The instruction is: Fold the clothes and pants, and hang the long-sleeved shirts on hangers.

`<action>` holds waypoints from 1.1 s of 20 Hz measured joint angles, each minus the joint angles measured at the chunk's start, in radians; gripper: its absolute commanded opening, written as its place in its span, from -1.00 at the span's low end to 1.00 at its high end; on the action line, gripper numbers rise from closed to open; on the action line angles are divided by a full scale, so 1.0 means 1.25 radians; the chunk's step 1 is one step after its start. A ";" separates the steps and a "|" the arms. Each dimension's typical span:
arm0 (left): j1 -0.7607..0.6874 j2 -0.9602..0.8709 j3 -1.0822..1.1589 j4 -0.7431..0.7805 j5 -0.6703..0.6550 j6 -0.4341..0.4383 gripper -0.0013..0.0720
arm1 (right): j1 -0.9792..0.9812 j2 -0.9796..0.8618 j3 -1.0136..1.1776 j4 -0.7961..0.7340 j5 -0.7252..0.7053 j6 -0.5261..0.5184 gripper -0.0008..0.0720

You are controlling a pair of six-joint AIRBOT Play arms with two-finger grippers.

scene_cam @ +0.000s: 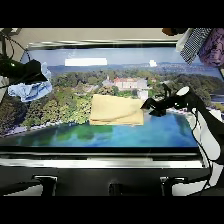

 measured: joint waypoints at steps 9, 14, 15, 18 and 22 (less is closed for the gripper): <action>0.000 0.000 0.000 0.002 0.000 0.000 -0.92 | 0.035 -0.027 -0.004 0.046 -0.042 -0.027 -0.89; 0.000 0.000 0.000 0.002 0.000 0.000 -0.92 | 0.022 -0.018 0.038 0.090 -0.044 -0.011 -0.90; 0.000 0.000 0.000 0.002 0.000 0.000 -0.92 | 0.012 -0.016 0.058 0.093 -0.045 0.004 -0.90; 0.000 0.000 0.000 0.002 0.000 0.000 -0.92 | -0.029 -0.013 0.127 0.099 -0.044 0.051 -0.90; 0.000 0.000 0.000 0.002 0.000 0.000 -0.92 | -0.098 -0.007 0.216 0.099 -0.043 0.114 -0.90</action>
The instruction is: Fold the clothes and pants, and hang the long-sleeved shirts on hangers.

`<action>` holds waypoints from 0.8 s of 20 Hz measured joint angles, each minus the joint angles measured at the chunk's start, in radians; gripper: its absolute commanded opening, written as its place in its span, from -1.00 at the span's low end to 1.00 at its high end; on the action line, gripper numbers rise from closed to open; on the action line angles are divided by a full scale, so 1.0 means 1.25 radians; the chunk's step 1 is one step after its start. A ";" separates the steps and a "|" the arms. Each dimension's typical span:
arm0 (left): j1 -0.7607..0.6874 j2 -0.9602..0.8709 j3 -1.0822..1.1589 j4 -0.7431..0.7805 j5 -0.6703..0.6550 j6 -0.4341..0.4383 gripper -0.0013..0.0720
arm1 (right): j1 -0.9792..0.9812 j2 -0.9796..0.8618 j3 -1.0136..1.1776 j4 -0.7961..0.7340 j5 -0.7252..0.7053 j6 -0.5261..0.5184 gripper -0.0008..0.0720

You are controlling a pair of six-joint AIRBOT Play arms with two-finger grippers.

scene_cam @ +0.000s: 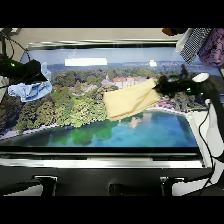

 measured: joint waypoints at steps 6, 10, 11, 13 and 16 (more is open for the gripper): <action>0.000 0.000 0.000 0.000 0.000 0.000 -0.92 | -0.120 0.029 0.089 -0.074 -0.012 0.132 -0.90; 0.000 0.000 0.000 0.000 0.000 0.000 -0.92 | -0.202 0.067 0.119 -0.154 -0.036 0.269 -0.90; 0.000 0.000 0.000 0.000 0.000 0.000 -0.92 | -0.220 0.080 0.122 -0.177 -0.044 0.309 -0.90; 0.000 0.000 0.000 0.000 0.000 0.000 -0.92 | -0.252 0.104 0.126 -0.223 -0.060 0.391 -0.90; 0.000 0.000 0.000 0.000 0.000 0.000 -0.92 | -0.283 0.142 0.129 -0.297 -0.073 0.527 -0.90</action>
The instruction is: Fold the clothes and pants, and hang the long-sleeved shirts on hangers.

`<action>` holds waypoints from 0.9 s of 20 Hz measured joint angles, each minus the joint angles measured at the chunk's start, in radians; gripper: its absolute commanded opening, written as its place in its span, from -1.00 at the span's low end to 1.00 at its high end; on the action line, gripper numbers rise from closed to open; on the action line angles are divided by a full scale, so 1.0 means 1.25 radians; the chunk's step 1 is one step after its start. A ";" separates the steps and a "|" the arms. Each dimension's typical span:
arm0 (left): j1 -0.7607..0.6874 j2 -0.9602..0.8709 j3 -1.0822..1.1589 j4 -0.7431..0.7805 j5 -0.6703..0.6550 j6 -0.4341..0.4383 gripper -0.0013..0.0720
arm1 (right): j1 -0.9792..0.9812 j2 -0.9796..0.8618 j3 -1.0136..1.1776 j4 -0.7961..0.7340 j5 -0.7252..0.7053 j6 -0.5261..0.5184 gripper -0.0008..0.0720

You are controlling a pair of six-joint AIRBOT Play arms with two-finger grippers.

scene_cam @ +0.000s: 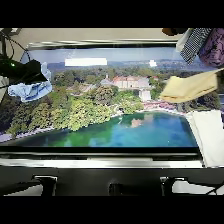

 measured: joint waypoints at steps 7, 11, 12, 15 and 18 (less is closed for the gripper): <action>0.000 0.000 0.000 0.000 -0.012 0.010 -0.92 | -0.019 0.091 0.001 -0.192 0.030 0.273 -0.90; 0.000 0.000 0.000 0.000 -0.034 0.021 -0.91 | -0.020 0.129 0.001 -0.268 0.107 0.341 -0.90; 0.000 0.000 0.000 0.000 -0.040 0.022 -0.92 | -0.020 0.138 0.001 -0.290 0.131 0.352 -0.90; 0.000 0.000 0.000 0.000 -0.055 0.025 -0.91 | -0.020 0.160 0.001 -0.349 0.201 0.361 -0.90; 0.000 0.000 0.000 0.000 -0.068 0.027 -0.92 | -0.020 0.169 0.001 -0.387 0.276 0.344 -0.90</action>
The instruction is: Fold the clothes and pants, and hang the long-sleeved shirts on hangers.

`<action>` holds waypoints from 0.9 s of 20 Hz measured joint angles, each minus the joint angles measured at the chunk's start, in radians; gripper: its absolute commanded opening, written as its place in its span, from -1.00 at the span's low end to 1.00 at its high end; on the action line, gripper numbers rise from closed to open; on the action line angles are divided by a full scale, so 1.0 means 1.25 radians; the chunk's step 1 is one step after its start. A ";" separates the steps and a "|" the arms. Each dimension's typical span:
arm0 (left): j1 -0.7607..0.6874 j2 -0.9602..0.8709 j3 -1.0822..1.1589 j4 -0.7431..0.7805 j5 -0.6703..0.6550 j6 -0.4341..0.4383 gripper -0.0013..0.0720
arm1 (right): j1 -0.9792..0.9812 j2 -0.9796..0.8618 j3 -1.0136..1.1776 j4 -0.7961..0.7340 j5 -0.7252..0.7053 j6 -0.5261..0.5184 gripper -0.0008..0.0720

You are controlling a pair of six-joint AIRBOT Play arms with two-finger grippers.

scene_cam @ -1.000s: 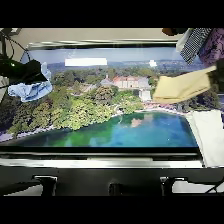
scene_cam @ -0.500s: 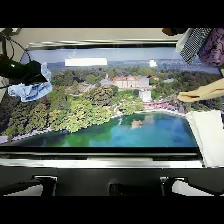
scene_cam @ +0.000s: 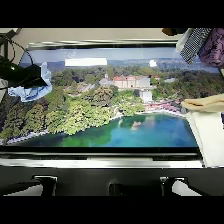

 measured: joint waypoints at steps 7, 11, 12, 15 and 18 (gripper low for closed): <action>0.000 0.000 0.000 0.000 -0.025 0.006 -0.92 | 0.000 0.005 -0.003 -0.162 0.141 -0.115 -0.90; 0.000 0.000 0.000 0.000 -0.035 0.006 -0.92 | 0.000 0.005 -0.042 -0.234 0.184 -0.159 -0.90; 0.000 0.000 0.000 0.000 -0.039 0.006 -0.92 | 0.000 0.005 -0.062 -0.250 0.196 -0.168 -0.90; 0.000 0.000 0.000 0.000 -0.049 0.007 -0.91 | 0.000 0.005 -0.129 -0.300 0.228 -0.180 -0.90; 0.000 0.000 0.000 0.000 -0.055 0.009 -0.92 | 0.000 0.005 -0.197 -0.339 0.246 -0.189 -0.90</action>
